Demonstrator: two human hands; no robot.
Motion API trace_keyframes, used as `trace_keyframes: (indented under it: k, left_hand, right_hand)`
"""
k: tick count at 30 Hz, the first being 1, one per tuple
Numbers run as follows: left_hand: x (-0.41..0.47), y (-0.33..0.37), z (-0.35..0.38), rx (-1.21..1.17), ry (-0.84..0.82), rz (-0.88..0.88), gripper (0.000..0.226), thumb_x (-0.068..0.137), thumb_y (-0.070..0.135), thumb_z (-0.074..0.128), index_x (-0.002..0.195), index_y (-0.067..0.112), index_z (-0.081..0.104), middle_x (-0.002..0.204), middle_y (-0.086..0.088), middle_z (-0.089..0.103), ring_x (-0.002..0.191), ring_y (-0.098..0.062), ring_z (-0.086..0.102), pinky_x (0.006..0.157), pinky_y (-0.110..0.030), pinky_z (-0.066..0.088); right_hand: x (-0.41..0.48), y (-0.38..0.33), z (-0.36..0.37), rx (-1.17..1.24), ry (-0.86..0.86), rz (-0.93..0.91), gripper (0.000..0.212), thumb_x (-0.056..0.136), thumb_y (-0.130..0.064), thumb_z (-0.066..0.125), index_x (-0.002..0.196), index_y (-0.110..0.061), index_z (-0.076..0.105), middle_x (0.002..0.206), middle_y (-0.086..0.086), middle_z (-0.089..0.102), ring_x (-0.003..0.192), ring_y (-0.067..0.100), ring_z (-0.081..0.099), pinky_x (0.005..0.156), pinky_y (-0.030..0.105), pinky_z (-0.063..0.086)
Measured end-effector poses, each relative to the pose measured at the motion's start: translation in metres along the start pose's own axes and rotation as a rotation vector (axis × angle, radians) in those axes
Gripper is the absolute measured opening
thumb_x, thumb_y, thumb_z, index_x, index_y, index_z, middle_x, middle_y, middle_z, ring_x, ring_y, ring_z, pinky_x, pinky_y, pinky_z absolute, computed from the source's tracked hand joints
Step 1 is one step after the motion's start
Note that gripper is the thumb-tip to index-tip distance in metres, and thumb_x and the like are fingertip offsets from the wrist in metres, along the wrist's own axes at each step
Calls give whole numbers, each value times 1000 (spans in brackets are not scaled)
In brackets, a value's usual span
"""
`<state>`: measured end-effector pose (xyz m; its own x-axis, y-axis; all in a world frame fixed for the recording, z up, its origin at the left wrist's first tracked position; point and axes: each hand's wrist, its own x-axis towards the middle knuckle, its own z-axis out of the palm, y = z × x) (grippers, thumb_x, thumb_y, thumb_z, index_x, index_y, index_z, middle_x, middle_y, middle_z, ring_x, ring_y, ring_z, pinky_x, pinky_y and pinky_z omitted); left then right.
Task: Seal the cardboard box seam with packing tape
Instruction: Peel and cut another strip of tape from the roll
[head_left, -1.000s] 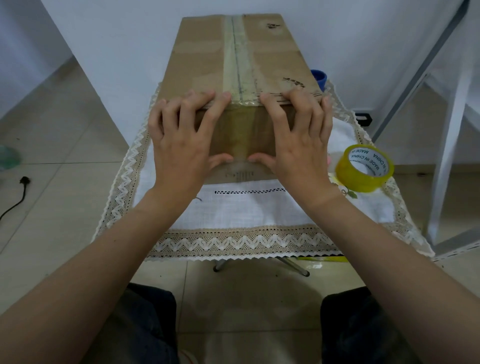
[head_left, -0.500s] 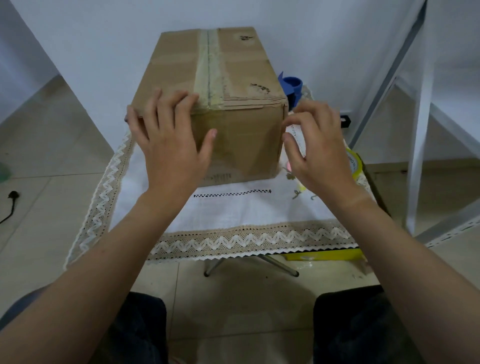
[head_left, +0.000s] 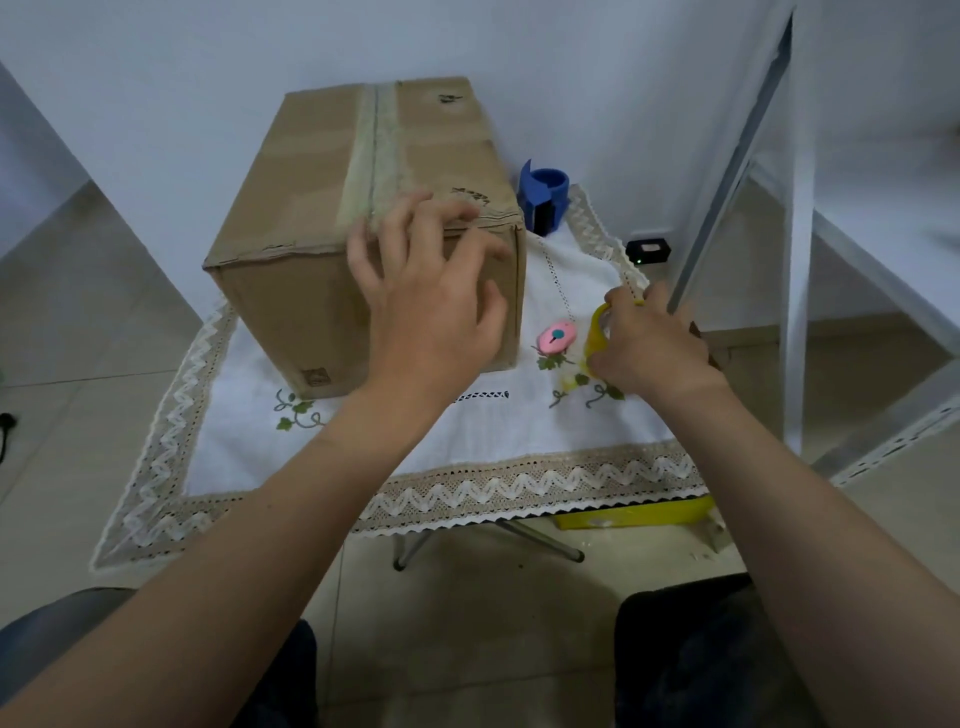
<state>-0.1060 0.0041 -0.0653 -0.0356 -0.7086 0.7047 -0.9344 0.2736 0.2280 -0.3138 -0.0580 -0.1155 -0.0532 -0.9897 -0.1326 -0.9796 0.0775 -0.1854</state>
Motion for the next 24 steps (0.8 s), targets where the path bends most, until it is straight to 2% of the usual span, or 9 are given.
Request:
trace_keyframes:
  k: [3, 7, 10, 12, 14, 16, 18, 20, 24]
  left_hand:
    - [0, 12, 1, -77, -2, 49, 18, 85, 18, 63, 98, 26, 73, 121, 5, 64, 127, -28, 48, 105, -47, 32]
    - [-10, 11, 2, -268, -173, 80, 17, 89, 10, 65, 100, 20, 73, 103, 6, 68, 104, -22, 57, 89, -35, 46]
    - [-20, 10, -9, -554, -463, -223, 6, 93, 19, 72, 94, 22, 67, 88, 10, 67, 79, -2, 62, 73, -19, 50]
    - [-31, 2, -11, -716, -607, -405, 23, 89, 38, 77, 91, 22, 59, 81, 9, 63, 66, 2, 55, 64, -18, 47]
    - [-40, -9, -12, -801, -699, -469, 44, 78, 60, 75, 90, 22, 56, 82, 2, 63, 73, -6, 57, 68, -29, 46]
    - [-48, -19, -15, -836, -723, -483, 51, 71, 66, 74, 87, 22, 54, 75, 7, 61, 74, -13, 55, 68, -35, 45]
    - [-53, -29, -20, -855, -695, -517, 50, 75, 59, 83, 85, 20, 54, 63, 17, 58, 65, -9, 52, 64, -32, 43]
    - [-57, -36, -26, -862, -681, -525, 44, 74, 53, 78, 89, 16, 59, 64, 18, 67, 62, -3, 59, 63, -22, 46]
    - [-67, -46, -28, -952, -672, -485, 25, 90, 23, 74, 110, 9, 76, 101, -3, 82, 98, -18, 78, 89, -29, 61]
  right_hand:
    - [-3, 0, -2, 14, 12, 8, 68, 89, -30, 70, 146, -21, 34, 148, 16, 28, 135, 48, 30, 77, 45, 43]
    - [-19, -3, -13, 73, 39, -7, 84, 80, -66, 73, 143, -25, 36, 146, 14, 28, 138, 44, 29, 78, 42, 41]
    - [-37, -13, -26, 202, 35, -66, 83, 79, -77, 68, 139, -27, 42, 143, 11, 30, 136, 43, 35, 89, 45, 44]
    - [-49, -23, -33, 383, -52, -96, 79, 80, -73, 70, 140, -31, 41, 137, 5, 31, 130, 39, 43, 90, 43, 50]
    - [-62, -33, -32, 568, -159, -118, 76, 80, -71, 71, 141, -35, 41, 130, -1, 33, 116, 30, 53, 75, 39, 55]
    - [-74, -44, -23, 706, -215, -170, 67, 78, -70, 72, 131, -38, 48, 128, 0, 47, 103, 25, 65, 62, 37, 58]
    - [-82, -52, -15, 849, -233, -200, 57, 82, -65, 74, 126, -36, 53, 119, 3, 57, 94, 20, 72, 68, 43, 65]
    - [-85, -58, -9, 970, -239, -218, 49, 87, -56, 75, 128, -35, 55, 110, -2, 61, 97, 19, 72, 83, 50, 64]
    - [-82, -69, 2, 1047, -227, -319, 43, 93, -43, 74, 132, -37, 58, 119, -10, 66, 112, 13, 68, 88, 45, 64]
